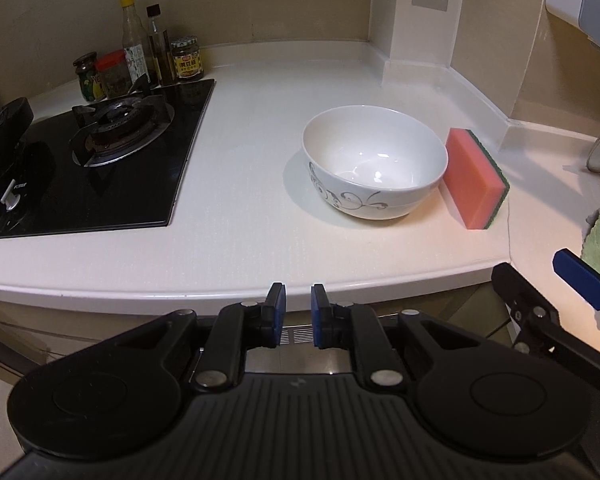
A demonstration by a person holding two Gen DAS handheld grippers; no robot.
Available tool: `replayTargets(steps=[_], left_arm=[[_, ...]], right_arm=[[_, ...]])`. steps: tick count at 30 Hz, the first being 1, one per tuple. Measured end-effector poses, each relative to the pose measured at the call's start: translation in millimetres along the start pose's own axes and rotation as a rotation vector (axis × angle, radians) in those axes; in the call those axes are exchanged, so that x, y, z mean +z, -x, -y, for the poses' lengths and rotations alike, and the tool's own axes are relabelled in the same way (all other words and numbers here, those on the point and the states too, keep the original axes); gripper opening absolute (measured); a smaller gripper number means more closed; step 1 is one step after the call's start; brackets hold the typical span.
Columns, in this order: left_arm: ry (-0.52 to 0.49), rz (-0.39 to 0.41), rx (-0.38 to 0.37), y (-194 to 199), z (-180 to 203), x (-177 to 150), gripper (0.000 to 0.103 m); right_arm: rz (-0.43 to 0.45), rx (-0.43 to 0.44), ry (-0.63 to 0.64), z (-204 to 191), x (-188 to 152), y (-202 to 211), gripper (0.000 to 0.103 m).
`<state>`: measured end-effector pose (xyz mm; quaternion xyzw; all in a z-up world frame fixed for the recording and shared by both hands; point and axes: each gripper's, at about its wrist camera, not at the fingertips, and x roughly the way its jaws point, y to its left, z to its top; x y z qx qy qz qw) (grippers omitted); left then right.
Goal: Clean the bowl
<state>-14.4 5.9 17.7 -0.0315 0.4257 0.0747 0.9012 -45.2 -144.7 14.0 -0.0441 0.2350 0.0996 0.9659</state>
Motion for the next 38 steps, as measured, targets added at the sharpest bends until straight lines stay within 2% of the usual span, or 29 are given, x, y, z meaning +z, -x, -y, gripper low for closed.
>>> replayTargets(steps=[7, 19, 25, 32, 38], left_arm=[[-0.018, -0.036, 0.028, -1, 14, -9, 0.014], [-0.024, -0.070, 0.024, -7, 34, -18, 0.014], [-0.041, -0.061, 0.025, -7, 39, -15, 0.014], [-0.092, 0.017, 0.091, -3, 46, -12, 0.013], [-0.087, -0.005, 0.060, -5, 42, -7, 0.013]], right_arm=[[-0.013, 0.023, 0.010, 4, -1, 2, 0.048], [-0.045, 0.039, -0.001, 23, -8, -1, 0.048], [-0.038, 0.048, 0.013, 26, -3, -2, 0.048], [-0.044, 0.049, 0.018, 28, -1, -6, 0.048], [-0.048, 0.036, 0.015, 30, -1, -5, 0.048]])
